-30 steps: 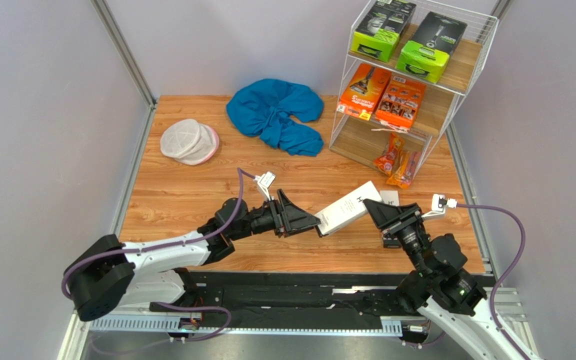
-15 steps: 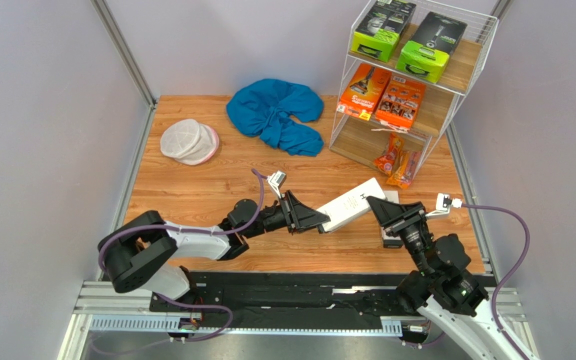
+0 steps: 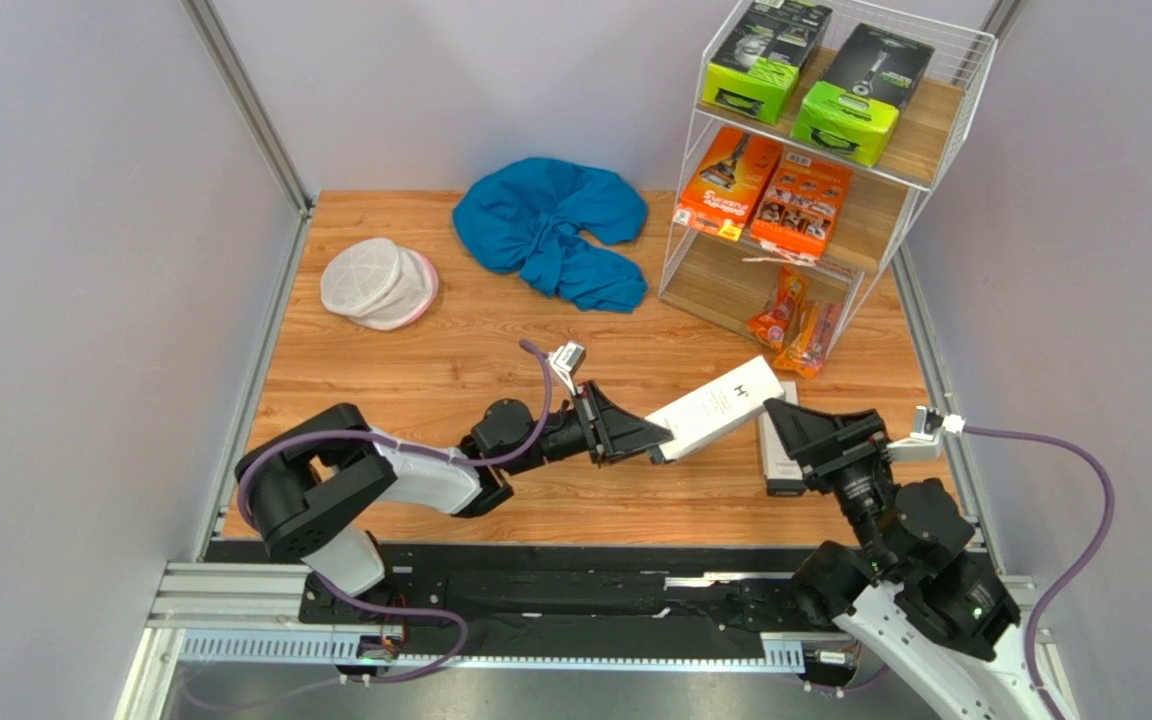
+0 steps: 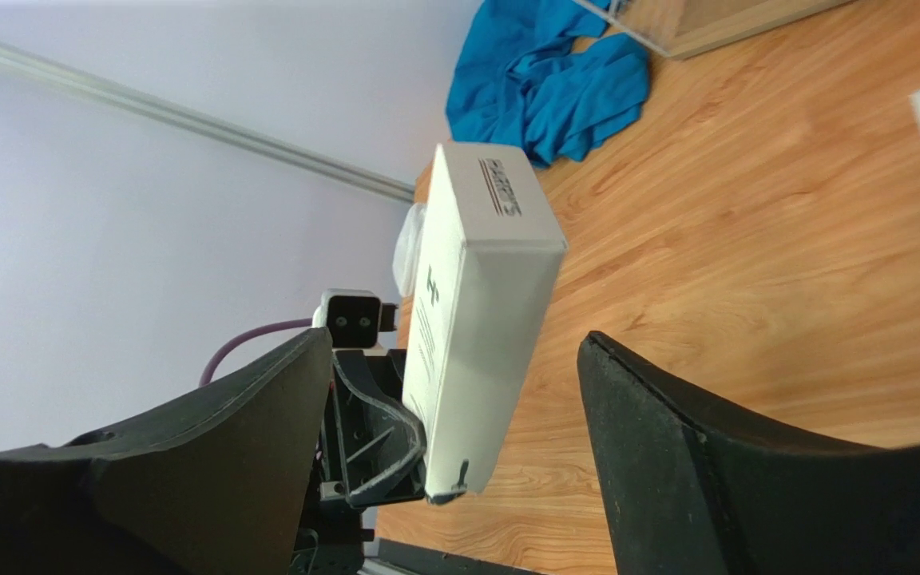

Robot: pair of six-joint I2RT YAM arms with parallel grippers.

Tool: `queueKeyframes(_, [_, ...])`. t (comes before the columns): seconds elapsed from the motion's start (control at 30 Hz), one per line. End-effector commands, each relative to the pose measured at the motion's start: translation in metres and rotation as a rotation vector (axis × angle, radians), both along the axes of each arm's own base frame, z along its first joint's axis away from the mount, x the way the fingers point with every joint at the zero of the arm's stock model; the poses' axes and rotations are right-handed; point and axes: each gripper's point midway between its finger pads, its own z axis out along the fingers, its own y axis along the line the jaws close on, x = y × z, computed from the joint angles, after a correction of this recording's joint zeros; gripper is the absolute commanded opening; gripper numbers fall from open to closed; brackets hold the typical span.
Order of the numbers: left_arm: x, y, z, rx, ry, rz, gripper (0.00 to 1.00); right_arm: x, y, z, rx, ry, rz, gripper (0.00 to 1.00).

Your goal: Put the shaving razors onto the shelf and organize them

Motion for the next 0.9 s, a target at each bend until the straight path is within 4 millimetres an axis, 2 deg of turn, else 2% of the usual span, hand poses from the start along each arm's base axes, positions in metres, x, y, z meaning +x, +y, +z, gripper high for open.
queueKeyframes(0.0, [0.025,-0.018,0.013,-0.020,-0.060,0.067,0.00,-0.014,-0.042,-0.008,-0.016,0.059,-0.130,0.80])
queueKeyframes(0.07, [0.041,-0.023,0.010,-0.012,-0.047,0.098,0.00,-0.019,-0.049,-0.004,-0.023,0.057,-0.141,0.82])
queueKeyframes(0.1, [0.047,-0.027,-0.005,0.016,-0.009,0.101,0.00,-0.020,-0.052,-0.007,-0.041,0.069,-0.150,0.82])
queueKeyframes(0.17, [0.062,-0.032,-0.005,0.007,-0.005,0.114,0.00,-0.024,-0.058,-0.001,-0.042,0.063,-0.159,0.82])
queueKeyframes(0.2, [0.067,-0.036,-0.018,0.029,0.009,0.111,0.00,-0.026,-0.063,-0.002,-0.054,0.069,-0.169,0.83])
queueKeyframes(0.23, [0.074,-0.043,-0.012,0.021,-0.002,0.107,0.00,-0.027,-0.065,-0.001,-0.060,0.069,-0.173,0.83])
queueKeyframes(0.27, [0.081,-0.044,-0.016,0.031,0.007,0.118,0.00,-0.030,-0.069,0.004,-0.055,0.062,-0.179,0.83])
queueKeyframes(0.3, [0.088,-0.047,-0.027,0.048,0.033,0.131,0.00,-0.032,-0.073,0.003,-0.065,0.068,-0.190,0.84])
queueKeyframes(0.37, [0.106,-0.049,-0.026,0.035,0.027,0.161,0.00,-0.035,-0.077,0.006,-0.080,0.059,-0.194,0.84])
queueKeyframes(0.47, [0.132,-0.053,-0.035,0.062,0.023,0.200,0.00,-0.040,-0.087,0.011,-0.095,0.056,-0.212,0.84])
queueKeyframes(0.7, [0.181,-0.069,-0.032,0.172,0.002,0.280,0.00,-0.047,-0.100,0.015,-0.113,0.053,-0.239,0.86])
queueKeyframes(0.77, [0.191,-0.075,-0.042,0.223,0.004,0.301,0.00,-0.048,-0.101,0.015,-0.114,0.055,-0.240,0.86])
queueKeyframes(0.83, [0.204,-0.083,-0.040,0.246,0.013,0.321,0.00,-0.049,-0.102,0.016,-0.114,0.053,-0.238,0.86])
queueKeyframes(0.87, [0.209,-0.086,-0.051,0.260,0.028,0.327,0.00,-0.050,-0.101,0.017,-0.116,0.050,-0.231,0.87])
